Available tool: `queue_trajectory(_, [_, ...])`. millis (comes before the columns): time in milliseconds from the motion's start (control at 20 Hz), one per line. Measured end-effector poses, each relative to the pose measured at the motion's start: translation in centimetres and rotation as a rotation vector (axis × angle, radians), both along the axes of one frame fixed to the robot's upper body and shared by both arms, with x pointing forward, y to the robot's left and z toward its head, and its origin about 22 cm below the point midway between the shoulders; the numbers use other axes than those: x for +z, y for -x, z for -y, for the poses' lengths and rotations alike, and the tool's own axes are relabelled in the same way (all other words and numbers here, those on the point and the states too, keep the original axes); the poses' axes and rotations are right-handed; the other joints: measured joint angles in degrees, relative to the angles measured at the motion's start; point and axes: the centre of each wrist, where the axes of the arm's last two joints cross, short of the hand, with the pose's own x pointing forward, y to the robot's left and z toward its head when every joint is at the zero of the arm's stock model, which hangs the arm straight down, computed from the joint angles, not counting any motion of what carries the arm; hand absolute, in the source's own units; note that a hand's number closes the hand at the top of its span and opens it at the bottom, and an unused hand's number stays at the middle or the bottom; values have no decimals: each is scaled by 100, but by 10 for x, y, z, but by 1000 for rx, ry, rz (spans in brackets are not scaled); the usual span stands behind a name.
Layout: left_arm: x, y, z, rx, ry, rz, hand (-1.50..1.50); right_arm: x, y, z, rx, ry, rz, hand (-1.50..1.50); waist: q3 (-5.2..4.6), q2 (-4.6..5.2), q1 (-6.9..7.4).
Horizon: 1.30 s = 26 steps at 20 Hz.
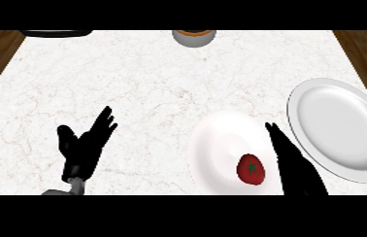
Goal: Pick the tomato from the plate and place it in the plate
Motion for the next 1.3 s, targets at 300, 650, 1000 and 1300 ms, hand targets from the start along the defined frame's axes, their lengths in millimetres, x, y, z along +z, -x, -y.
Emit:
queue_trajectory(300, [-2,-1,2,-3,0,6,0,-9,-4,-7,-19,53,-18,-150,4,-6,-8])
queue_trajectory(650, [0,-5,1,-1,-6,2,0,-24,-16,-10,-46,117,-56,-150,1,-3,-7])
queue_trajectory(1000, [0,-3,2,-1,1,11,0,-44,-30,-11,-39,121,-104,-150,4,-4,-3])
queue_trajectory(1300, [-3,-2,-4,-2,-4,20,0,-62,-25,-12,39,177,-159,150,6,-5,-7])
